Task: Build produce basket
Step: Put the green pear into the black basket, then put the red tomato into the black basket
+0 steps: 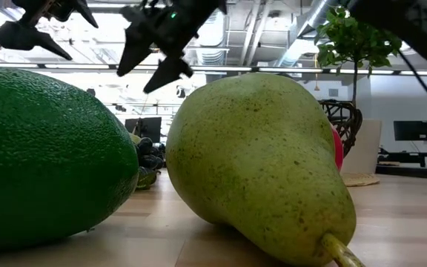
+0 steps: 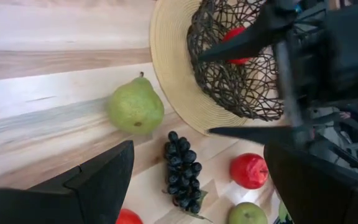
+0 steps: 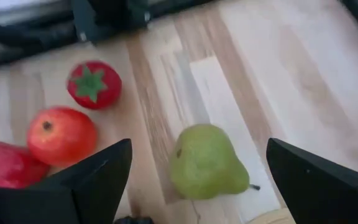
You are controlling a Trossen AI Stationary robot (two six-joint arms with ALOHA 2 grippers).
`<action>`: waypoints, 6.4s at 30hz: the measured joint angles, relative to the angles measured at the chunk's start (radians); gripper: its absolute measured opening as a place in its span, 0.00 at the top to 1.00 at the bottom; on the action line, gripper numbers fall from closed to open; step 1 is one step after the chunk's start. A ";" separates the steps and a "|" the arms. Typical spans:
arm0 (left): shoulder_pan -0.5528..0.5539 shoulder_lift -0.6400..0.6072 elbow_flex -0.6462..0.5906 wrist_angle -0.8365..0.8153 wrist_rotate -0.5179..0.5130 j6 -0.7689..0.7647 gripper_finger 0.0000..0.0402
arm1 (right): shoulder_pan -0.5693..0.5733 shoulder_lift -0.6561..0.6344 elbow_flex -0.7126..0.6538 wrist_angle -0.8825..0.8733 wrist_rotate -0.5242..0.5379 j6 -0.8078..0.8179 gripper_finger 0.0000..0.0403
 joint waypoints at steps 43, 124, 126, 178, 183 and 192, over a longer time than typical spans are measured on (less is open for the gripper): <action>0.000 0.003 0.000 -0.013 -0.040 -0.005 0.14 | -0.021 0.168 0.004 -0.045 -0.022 0.000 0.51; -0.032 0.145 0.001 -0.063 0.359 0.218 0.14 | -0.185 -0.524 -0.574 -0.331 0.015 0.053 0.11; -0.074 0.183 0.001 -0.088 0.410 0.209 0.14 | -0.170 -0.561 -0.573 -0.334 0.019 0.053 0.11; -0.347 0.626 -0.215 -0.025 0.240 -0.037 0.20 | 0.004 -0.694 -0.571 -0.325 0.064 0.101 0.13; -0.347 0.646 -0.215 0.023 0.248 -0.033 0.28 | 0.020 -0.694 -0.571 -0.325 0.064 0.101 0.13; -0.347 0.646 -0.215 0.045 0.264 -0.099 0.49 | 0.029 -0.694 -0.571 -0.325 0.064 0.116 0.13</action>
